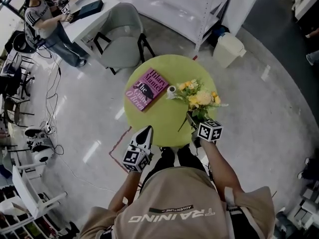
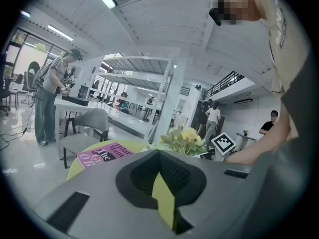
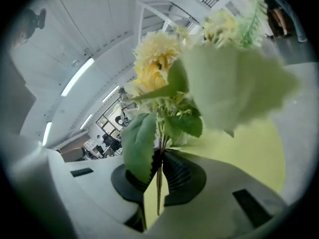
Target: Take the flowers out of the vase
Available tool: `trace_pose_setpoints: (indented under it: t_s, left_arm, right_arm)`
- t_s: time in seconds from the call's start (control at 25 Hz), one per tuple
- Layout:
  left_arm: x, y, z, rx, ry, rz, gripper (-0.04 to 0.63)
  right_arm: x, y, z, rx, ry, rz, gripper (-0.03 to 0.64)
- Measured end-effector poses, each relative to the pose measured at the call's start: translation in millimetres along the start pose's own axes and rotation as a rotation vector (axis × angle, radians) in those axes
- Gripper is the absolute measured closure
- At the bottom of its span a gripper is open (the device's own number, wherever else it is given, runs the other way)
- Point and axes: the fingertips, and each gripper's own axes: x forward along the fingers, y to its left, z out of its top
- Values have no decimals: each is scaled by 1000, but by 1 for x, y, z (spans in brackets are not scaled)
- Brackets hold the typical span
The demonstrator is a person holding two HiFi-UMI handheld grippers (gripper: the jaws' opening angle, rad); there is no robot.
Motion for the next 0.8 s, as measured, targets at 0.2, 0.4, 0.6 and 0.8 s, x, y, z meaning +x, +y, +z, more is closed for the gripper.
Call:
trace_pose_setpoints:
  t_s: [0.2, 0.4, 0.6, 0.8]
  left_arm:
    - [5, 7, -7, 0, 16, 8, 586]
    - [7, 15, -7, -4, 27, 20, 586]
    - [17, 22, -12, -12, 40, 20, 586]
    - [26, 21, -17, -19, 53, 6, 586]
  right_arm:
    - [24, -35, -15, 110, 59, -37, 592]
    - [39, -61, -28, 172, 148, -101, 591]
    - [50, -79, -36, 210, 198, -169, 577]
    - [52, -93, -47, 230, 254, -259, 503]
